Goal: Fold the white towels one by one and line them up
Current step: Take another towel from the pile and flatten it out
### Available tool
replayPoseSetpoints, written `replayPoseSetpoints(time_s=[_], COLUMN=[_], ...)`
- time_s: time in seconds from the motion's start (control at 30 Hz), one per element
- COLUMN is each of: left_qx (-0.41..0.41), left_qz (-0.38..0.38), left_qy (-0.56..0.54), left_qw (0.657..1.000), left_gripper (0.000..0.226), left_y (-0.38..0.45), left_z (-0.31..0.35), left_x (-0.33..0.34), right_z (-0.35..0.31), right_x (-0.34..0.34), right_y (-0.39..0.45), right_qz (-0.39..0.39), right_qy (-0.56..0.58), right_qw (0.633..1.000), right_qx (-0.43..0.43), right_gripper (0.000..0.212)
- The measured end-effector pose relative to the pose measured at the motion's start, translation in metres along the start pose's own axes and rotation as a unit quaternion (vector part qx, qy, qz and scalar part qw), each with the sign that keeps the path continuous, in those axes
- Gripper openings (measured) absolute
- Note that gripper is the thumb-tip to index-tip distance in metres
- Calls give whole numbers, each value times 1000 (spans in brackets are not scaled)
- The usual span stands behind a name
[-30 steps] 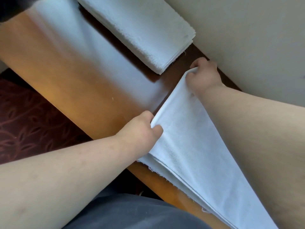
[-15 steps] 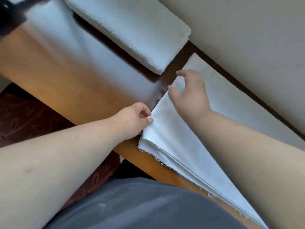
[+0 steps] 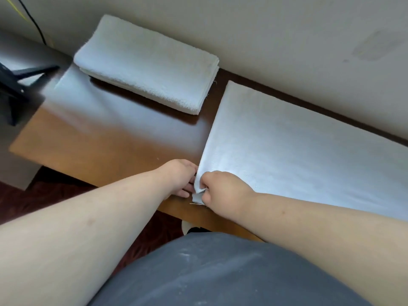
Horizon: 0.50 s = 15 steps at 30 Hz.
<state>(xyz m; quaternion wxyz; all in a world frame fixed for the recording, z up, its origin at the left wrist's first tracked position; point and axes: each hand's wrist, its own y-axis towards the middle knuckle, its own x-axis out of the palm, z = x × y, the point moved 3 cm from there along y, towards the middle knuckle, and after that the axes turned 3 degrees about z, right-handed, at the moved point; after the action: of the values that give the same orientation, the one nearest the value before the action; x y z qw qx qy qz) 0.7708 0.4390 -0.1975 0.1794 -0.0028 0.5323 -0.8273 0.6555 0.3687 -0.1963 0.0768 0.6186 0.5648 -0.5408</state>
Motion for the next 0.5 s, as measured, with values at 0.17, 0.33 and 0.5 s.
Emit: replayPoseSetpoints(time_s=[0.17,0.33,0.5], left_qx=[37,92,104], left_qz=[42,80,164], left_qy=[35,165,321], left_qw=[998,979,927], left_gripper=[35,28,32], left_y=[12,26,29], left_z=[8,-3,9], left_x=[2,-4,-3], right_z=[2,6,58], right_x=[6,4,-10], right_y=[0,9,-37], right_qz=[7,-49,28], right_qy=[24,43,210], right_qw=[1000,997,976], right_qx=[-18,-50,52], right_gripper=[17,24,33])
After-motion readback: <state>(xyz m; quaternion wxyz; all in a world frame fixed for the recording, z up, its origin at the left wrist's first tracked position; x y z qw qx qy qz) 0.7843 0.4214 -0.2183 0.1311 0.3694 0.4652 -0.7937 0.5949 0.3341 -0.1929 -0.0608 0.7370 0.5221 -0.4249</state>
